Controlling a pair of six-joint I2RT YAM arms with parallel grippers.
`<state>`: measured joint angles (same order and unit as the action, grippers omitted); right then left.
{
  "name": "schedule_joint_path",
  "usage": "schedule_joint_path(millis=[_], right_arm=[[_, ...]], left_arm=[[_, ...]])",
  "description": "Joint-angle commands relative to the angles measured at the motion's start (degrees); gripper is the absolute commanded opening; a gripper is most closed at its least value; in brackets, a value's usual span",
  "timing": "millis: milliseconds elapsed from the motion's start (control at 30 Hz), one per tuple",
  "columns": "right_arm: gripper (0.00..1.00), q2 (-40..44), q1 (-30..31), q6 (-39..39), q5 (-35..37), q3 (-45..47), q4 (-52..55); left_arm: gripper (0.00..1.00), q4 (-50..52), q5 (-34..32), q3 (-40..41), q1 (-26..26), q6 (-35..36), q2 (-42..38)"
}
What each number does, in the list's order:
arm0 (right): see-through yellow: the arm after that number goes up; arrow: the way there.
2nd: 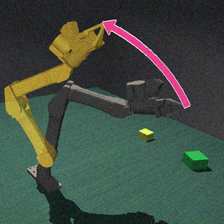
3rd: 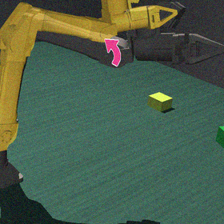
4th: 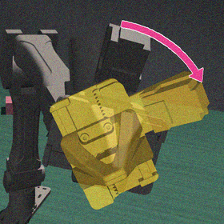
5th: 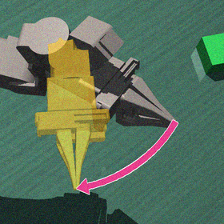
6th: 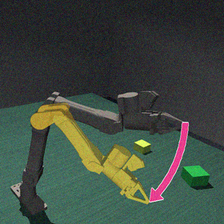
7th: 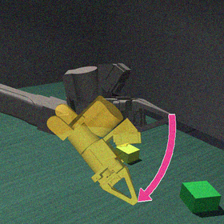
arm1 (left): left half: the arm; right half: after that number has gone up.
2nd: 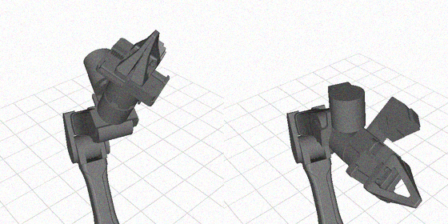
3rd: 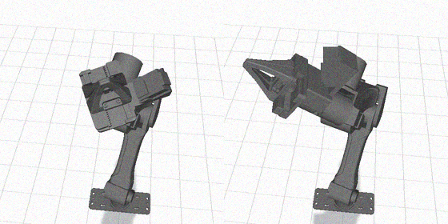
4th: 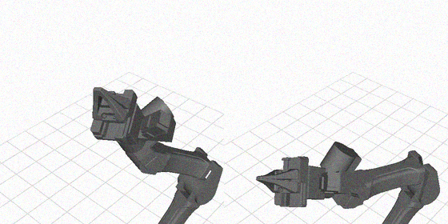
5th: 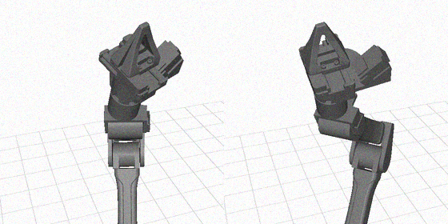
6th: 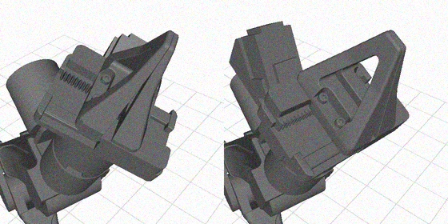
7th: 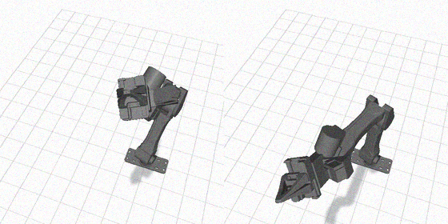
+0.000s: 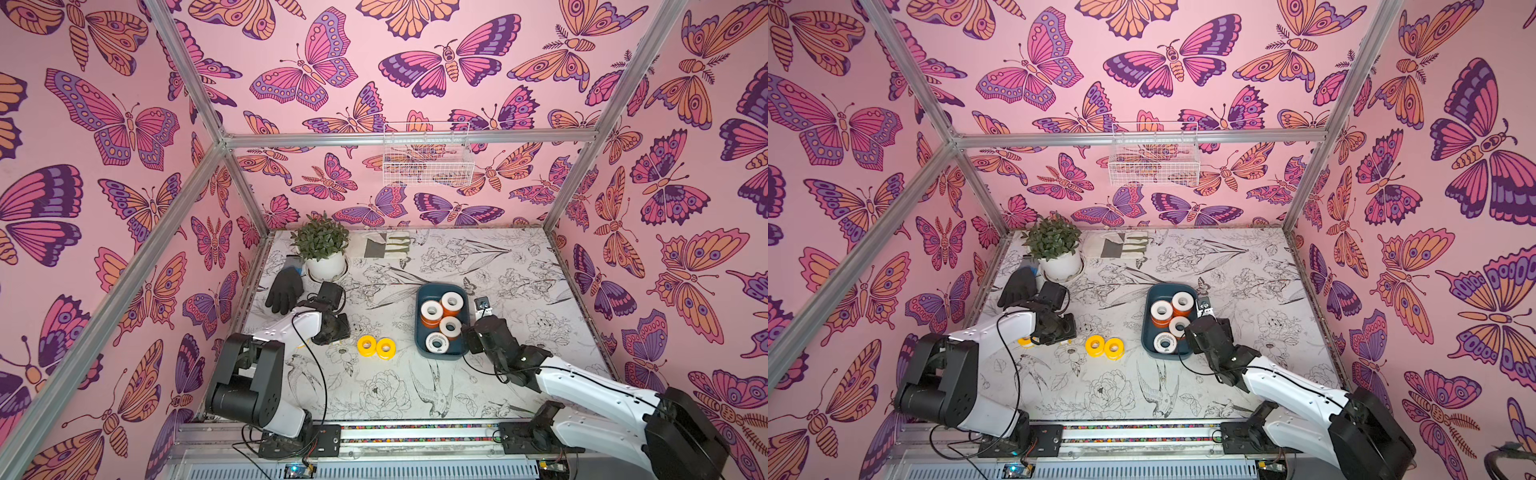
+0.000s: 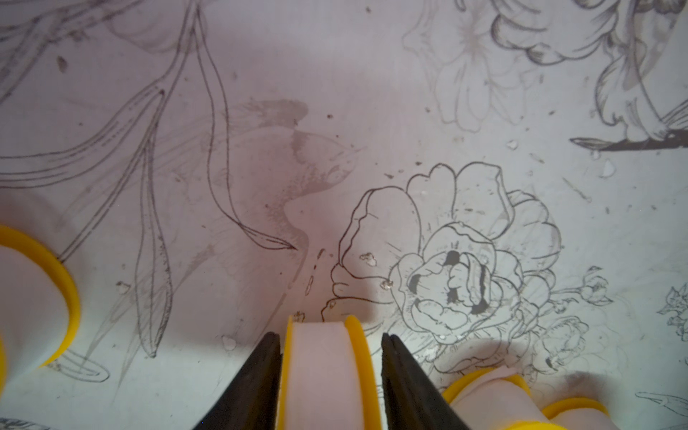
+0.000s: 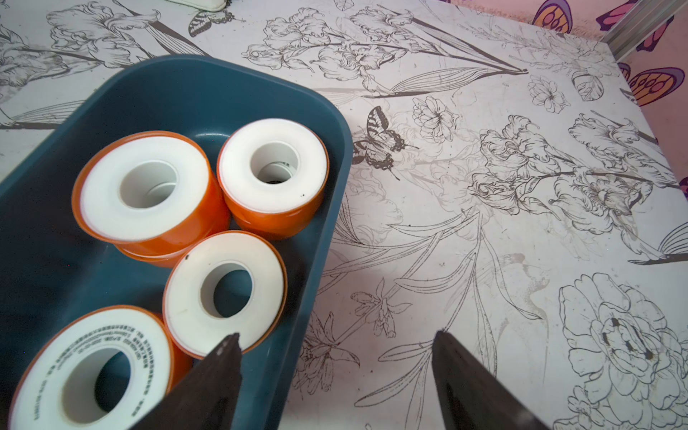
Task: Put the sealing tape into the storage box
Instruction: Pick up the sealing tape at the center of the board.
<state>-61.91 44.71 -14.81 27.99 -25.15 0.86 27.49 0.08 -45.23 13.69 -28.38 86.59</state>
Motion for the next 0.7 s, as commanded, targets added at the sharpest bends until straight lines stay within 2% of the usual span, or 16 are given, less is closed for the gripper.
schedule_joint_path(millis=[0, 167, 333, 467, 667], right_arm=[[0.84, -0.4, -0.2, -0.5, -0.2, -2.2, 0.5], [0.84, -0.7, -0.2, -0.6, 0.1, -2.2, 0.6], [0.84, -0.4, -0.2, -0.8, 1.2, -2.1, 0.8], [0.84, -0.4, -0.2, -2.1, 3.2, -1.9, 0.7], [0.84, -0.9, -0.4, -3.6, 6.7, -1.7, 0.8]], left_arm=[[0.37, 1.9, -2.7, 0.8, 0.5, -0.3, -1.9], [0.23, 3.2, -2.6, 0.6, 1.2, -0.4, -4.1], [0.15, 4.6, -0.1, -0.5, 3.2, -0.6, -7.8], [0.12, 5.3, 2.3, -2.6, 7.7, -2.3, -10.7], [0.12, 5.4, 2.7, -9.1, 19.1, -5.7, -9.8]])
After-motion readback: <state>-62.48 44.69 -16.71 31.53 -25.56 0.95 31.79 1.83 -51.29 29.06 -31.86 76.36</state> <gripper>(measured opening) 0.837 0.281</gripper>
